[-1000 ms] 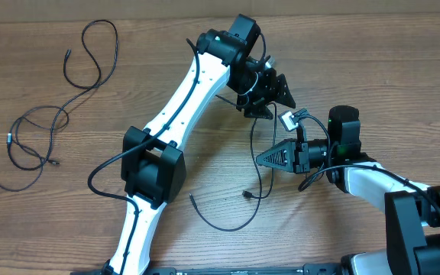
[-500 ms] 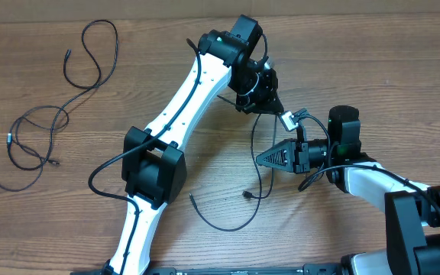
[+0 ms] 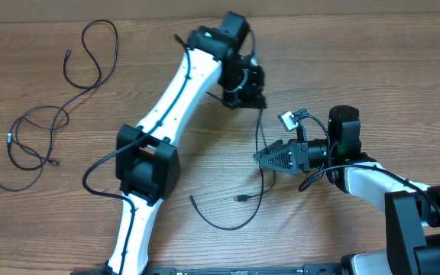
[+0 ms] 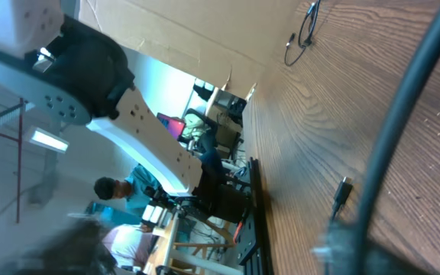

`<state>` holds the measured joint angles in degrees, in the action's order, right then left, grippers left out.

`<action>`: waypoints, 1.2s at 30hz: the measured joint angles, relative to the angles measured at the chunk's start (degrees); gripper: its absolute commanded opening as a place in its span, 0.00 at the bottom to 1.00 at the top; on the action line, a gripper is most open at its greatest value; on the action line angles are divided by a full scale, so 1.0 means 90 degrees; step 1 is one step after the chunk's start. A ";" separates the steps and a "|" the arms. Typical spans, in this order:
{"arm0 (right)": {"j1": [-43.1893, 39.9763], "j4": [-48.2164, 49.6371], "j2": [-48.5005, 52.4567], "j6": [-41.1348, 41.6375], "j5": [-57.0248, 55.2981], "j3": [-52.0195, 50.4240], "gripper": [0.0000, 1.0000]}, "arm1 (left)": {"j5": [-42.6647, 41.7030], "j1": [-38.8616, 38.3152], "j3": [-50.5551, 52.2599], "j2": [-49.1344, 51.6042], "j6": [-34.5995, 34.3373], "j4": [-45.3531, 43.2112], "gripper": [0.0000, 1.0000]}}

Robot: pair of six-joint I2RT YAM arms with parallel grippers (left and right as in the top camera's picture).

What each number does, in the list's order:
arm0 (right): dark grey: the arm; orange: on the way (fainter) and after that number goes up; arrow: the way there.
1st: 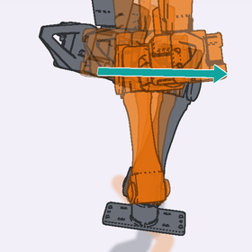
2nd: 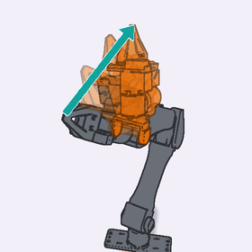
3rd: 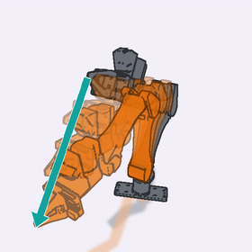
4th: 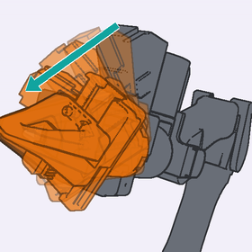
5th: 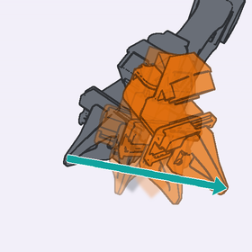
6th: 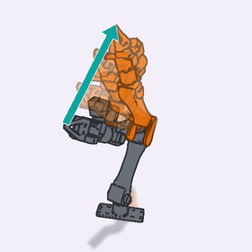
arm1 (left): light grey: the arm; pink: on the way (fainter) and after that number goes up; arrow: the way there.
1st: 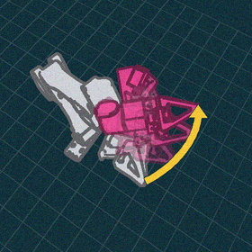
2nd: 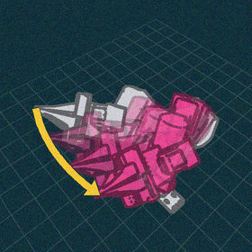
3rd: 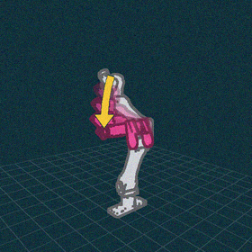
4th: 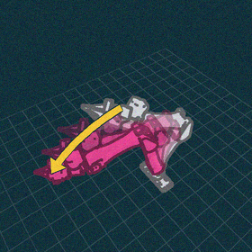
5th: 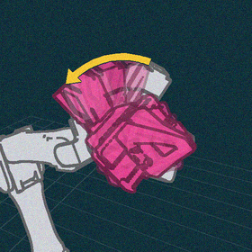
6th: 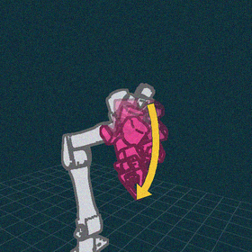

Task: Untangle cables
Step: 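Carry the cable with the left gripper to the left pile and drop it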

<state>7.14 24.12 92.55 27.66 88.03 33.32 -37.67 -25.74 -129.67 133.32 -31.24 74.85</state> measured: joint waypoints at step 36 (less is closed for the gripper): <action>-0.0002 -0.3126 0.0000 -0.0223 -0.3830 0.0002 1.00 | 0.6329 0.5581 -0.0010 -0.3878 0.1666 -0.0515 0.04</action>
<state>7.11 -4.01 92.55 25.65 53.56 33.34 19.29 24.49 -129.75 98.41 -16.25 70.22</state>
